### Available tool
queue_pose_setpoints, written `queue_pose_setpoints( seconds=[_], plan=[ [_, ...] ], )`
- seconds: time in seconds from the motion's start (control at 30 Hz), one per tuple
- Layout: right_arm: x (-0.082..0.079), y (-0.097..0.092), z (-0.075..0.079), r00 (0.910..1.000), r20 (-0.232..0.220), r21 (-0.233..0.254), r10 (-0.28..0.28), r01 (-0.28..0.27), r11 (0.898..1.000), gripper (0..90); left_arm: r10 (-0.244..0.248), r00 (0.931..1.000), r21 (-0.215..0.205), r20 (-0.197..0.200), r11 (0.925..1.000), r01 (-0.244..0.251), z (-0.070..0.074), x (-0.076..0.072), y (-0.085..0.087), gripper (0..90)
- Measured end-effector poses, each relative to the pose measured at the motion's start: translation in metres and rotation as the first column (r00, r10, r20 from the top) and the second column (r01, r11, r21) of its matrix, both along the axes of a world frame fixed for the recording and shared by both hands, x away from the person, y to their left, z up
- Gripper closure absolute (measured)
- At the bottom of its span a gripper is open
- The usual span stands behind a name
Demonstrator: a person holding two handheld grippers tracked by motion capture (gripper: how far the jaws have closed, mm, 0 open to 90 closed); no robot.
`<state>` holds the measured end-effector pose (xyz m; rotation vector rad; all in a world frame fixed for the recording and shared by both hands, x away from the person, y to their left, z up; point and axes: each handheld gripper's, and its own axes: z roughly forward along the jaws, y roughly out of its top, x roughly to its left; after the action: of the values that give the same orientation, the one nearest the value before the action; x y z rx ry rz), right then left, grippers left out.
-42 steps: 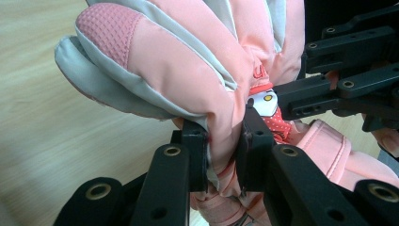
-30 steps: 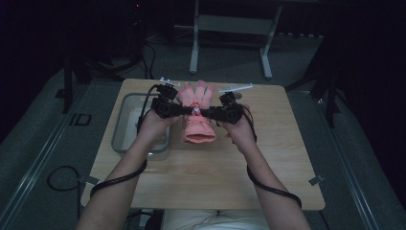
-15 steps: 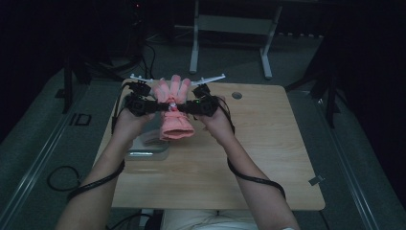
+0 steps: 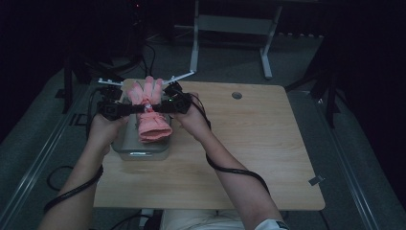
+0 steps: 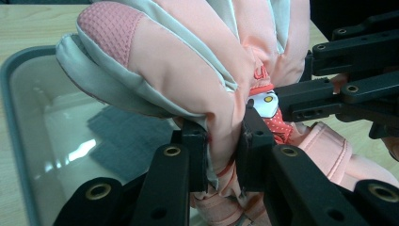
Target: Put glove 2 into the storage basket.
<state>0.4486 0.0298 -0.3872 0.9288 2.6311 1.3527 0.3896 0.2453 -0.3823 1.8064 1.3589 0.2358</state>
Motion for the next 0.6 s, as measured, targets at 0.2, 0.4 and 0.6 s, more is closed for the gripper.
queue_pose_setpoints(
  seconds=[0.2, 0.4, 0.6],
  plan=[
    [0.007, 0.010, -0.008, 1.0000, 0.007, -0.063, 0.001, -0.001, 0.998, 67.1, 0.016, 0.9998, -0.035, 0.008, 0.9993, -0.016, -0.020, 0.005, 0.003, 76.1],
    [0.019, 0.015, -0.024, 0.9999, -0.013, -0.112, -0.011, 0.009, 0.994, 67.2, 0.038, 0.9989, -0.056, -0.027, 0.9976, -0.040, -0.043, 0.017, 0.003, 76.1],
    [0.029, 0.025, -0.042, 0.9989, -0.046, -0.151, -0.004, -0.003, 0.988, 67.3, 0.060, 0.9957, -0.075, -0.071, 0.9950, -0.066, -0.063, 0.023, 0.010, 76.2]
  ],
)
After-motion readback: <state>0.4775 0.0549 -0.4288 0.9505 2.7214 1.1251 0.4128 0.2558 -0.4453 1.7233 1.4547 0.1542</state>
